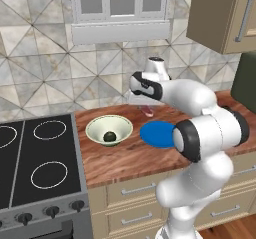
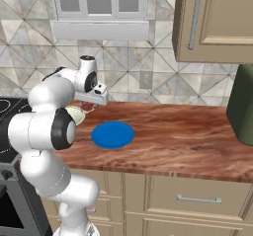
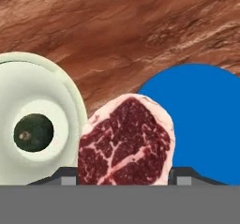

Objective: Place the steak on the plate and place the squash on the same plate.

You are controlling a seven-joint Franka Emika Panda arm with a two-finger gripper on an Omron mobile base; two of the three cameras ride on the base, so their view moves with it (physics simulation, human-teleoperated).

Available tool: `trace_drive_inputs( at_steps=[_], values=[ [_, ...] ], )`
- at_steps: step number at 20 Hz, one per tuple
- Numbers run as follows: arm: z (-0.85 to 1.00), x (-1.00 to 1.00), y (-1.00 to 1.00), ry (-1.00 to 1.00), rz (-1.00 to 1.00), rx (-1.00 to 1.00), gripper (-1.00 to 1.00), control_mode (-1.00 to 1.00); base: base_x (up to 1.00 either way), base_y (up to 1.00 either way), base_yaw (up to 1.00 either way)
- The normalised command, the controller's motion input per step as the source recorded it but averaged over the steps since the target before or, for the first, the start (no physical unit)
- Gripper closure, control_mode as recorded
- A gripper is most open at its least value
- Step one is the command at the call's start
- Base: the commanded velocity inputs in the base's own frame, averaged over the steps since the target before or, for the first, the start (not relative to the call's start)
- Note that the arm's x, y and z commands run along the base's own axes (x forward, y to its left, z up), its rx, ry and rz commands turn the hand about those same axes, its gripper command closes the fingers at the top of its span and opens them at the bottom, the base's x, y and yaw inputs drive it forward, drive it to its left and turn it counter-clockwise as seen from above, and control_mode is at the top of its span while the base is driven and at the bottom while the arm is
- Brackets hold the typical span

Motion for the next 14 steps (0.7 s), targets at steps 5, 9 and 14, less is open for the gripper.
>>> trace_drive_inputs(
  at_steps=[5, 9, 14],
  values=[
    [-0.62, 0.32, -0.53, -0.04, 0.0, 0.0, 1.0, -1.0, 0.0, 0.0, 0.0],
    [-0.42, 0.32, -0.3, -0.1, 0.0, 0.0, 1.0, -1.0, 0.0, 0.0, 0.0],
    [-0.21, 0.01, -0.03, -0.18, 0.0, 0.0, 1.0, -1.0, 0.0, 0.0, 0.0]
  ],
)
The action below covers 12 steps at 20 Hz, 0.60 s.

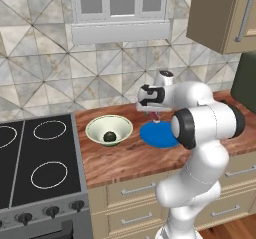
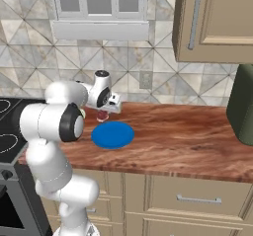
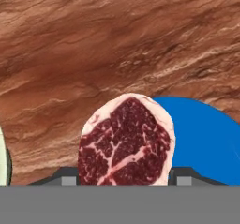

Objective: Place the steak on the plate and place the squash on the same plate.

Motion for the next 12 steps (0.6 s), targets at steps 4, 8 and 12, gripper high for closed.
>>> trace_drive_inputs(
  at_steps=[4, 8, 12],
  values=[
    [-0.03, -0.33, -0.04, -0.04, 0.0, 0.0, 1.0, -1.0, 0.0, 0.0, 0.0],
    [-0.01, -0.53, -0.07, 0.0, 0.0, 0.0, 1.0, -1.0, 0.0, 0.0, 0.0],
    [-0.09, -0.18, -0.13, -0.04, 0.0, 0.0, 1.0, -1.0, 0.0, 0.0, 0.0]
  ],
)
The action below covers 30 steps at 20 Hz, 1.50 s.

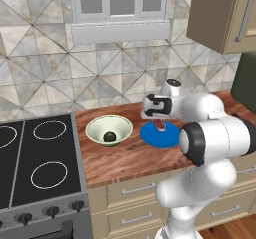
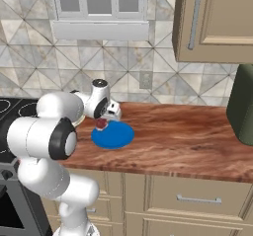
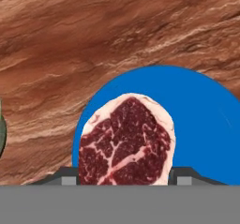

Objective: Place the steak on the plate and place the squash on the same plate.

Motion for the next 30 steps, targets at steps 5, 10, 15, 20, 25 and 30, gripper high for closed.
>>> trace_drive_inputs(
  at_steps=[5, 10, 15, 20, 25, 30],
  values=[
    [-0.04, 0.08, -0.22, -0.05, 0.01, 0.0, 1.0, -1.0, 0.0, 0.0, 0.0],
    [-0.01, 0.03, -0.31, -0.03, 0.01, 0.0, 1.0, -1.0, 0.0, 0.0, 0.0],
    [-0.01, -0.18, -0.19, 0.0, 0.01, 0.0, 1.0, -1.0, 0.0, 0.0, 0.0],
    [-0.17, -0.07, -0.01, 0.0, 0.0, 0.0, 1.0, -1.0, 0.0, 0.0, 0.0],
    [-0.31, 0.0, 0.0, -0.02, 0.0, 0.0, 1.0, -1.0, 0.0, 0.0, 0.0],
    [-0.15, -0.03, 0.0, -0.03, 0.0, 0.0, 1.0, -1.0, 0.0, 0.0, 0.0]
  ],
)
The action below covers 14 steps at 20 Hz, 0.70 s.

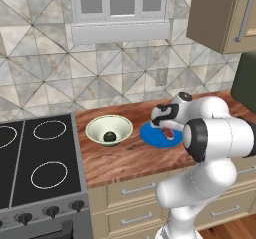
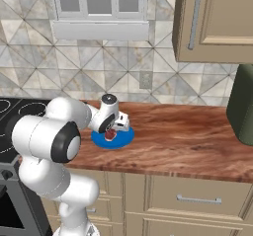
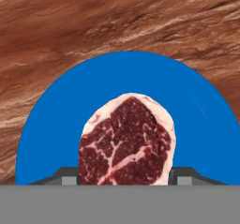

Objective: Place the steak on the plate and place the squash on the same plate.

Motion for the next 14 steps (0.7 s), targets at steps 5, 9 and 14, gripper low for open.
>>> trace_drive_inputs(
  at_steps=[5, 9, 14],
  values=[
    [0.0, -0.02, 0.0, 0.0, 0.0, 0.0, 1.0, -1.0, 0.0, 0.0, 0.0],
    [0.0, 0.0, 0.0, 0.0, 0.0, 0.0, -1.0, -1.0, 0.0, 0.0, 0.0],
    [0.0, 0.0, 0.0, 0.0, 0.0, 0.0, -1.0, -1.0, 0.0, 0.0, 0.0]
  ],
)
